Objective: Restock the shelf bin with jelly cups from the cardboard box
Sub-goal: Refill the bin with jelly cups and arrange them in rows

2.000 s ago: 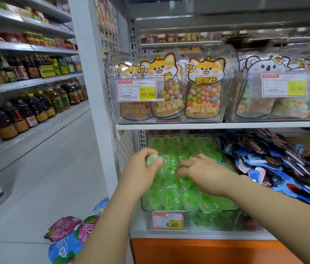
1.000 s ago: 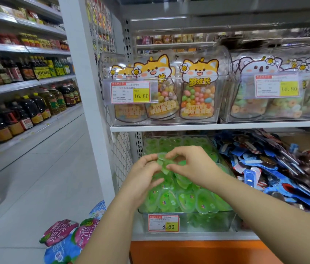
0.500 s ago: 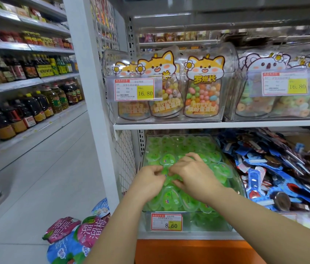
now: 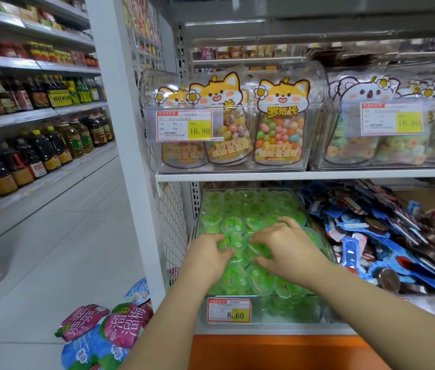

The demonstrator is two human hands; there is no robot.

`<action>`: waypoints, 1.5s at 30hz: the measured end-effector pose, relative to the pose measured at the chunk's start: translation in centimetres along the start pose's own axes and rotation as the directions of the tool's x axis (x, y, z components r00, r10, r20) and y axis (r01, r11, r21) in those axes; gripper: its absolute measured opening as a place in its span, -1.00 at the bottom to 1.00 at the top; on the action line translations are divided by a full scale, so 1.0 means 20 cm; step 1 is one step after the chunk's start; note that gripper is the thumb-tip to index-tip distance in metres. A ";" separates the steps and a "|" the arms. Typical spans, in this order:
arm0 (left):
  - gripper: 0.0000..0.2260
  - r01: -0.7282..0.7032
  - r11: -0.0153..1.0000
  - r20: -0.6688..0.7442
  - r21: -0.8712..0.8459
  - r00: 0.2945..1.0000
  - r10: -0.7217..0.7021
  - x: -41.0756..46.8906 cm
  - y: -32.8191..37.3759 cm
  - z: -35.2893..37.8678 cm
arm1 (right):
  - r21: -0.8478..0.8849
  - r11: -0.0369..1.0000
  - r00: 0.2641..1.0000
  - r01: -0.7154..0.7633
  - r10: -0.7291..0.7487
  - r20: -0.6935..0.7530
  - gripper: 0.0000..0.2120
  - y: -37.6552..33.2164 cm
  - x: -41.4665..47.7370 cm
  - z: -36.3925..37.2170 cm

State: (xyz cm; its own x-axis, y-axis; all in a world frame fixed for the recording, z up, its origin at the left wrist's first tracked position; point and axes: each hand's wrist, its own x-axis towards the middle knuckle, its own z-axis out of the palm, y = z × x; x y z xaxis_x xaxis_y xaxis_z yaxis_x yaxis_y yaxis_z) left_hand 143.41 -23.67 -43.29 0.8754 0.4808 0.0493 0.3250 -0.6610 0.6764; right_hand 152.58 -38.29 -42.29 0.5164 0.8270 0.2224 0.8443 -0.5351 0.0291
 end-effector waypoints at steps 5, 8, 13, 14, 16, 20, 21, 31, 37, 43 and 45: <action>-0.54 -0.040 0.996 -0.018 0.085 0.999 0.042 0.01 0.01 0.03 | -0.022 1.000 1.000 -0.017 0.017 0.016 -0.63 -0.01 0.00 0.01; -0.56 -0.055 0.994 -0.049 0.093 0.997 0.060 0.03 0.01 0.05 | -0.034 0.999 1.000 -0.013 0.013 0.013 -0.67 -0.02 0.00 0.01; -0.58 -0.078 0.991 -0.067 0.112 0.994 0.086 0.05 0.02 0.06 | -0.004 1.000 1.000 -0.022 0.022 0.009 -0.62 -0.02 -0.04 0.02; -0.58 -0.084 0.990 -0.071 0.114 0.993 0.093 0.05 0.02 0.06 | 0.009 1.000 1.000 -0.020 0.020 0.002 -0.63 -0.01 -0.04 0.02; -0.58 -0.093 0.989 -0.079 0.116 0.992 0.103 0.06 0.02 0.06 | 0.031 0.999 1.000 -0.014 0.014 -0.016 -0.66 -0.01 -0.04 0.02; -0.59 -0.115 0.986 -0.089 0.124 0.988 0.127 0.06 0.02 0.07 | 0.075 0.997 0.998 -0.024 0.028 -0.058 -0.70 0.00 -0.03 0.03; -0.60 -0.117 0.985 -0.088 0.124 0.988 0.128 0.06 0.01 0.07 | 0.083 0.996 0.997 -0.029 0.035 -0.070 -0.71 0.00 -0.02 0.04; -0.57 -0.123 0.985 -0.047 0.118 0.991 0.129 0.05 0.02 0.06 | 0.103 0.993 0.995 -0.058 0.065 -0.069 -0.66 0.01 -0.04 0.04; -0.55 -0.122 0.985 -0.014 0.122 0.992 0.124 0.05 0.02 0.05 | 0.108 0.993 0.993 -0.054 0.064 -0.096 -0.65 0.00 -0.05 0.04; -0.53 -0.117 0.987 0.013 0.108 0.993 0.116 0.04 0.02 0.04 | 0.092 0.995 0.993 -0.030 0.040 -0.108 -0.64 -0.05 -0.05 0.02; -0.53 -0.131 0.984 0.014 0.124 0.991 0.131 0.04 0.02 0.04 | 0.089 0.996 0.995 -0.028 0.036 -0.094 -0.62 -0.06 -0.04 0.01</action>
State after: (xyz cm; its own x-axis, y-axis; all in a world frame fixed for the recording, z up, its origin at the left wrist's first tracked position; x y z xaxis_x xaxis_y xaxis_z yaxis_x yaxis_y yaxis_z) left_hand 144.45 -23.99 -43.48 0.9152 0.3824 0.1271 0.2491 -0.7849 0.5674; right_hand 151.20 -38.33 -42.67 0.5309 0.7870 0.3142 0.8390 -0.5403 -0.0644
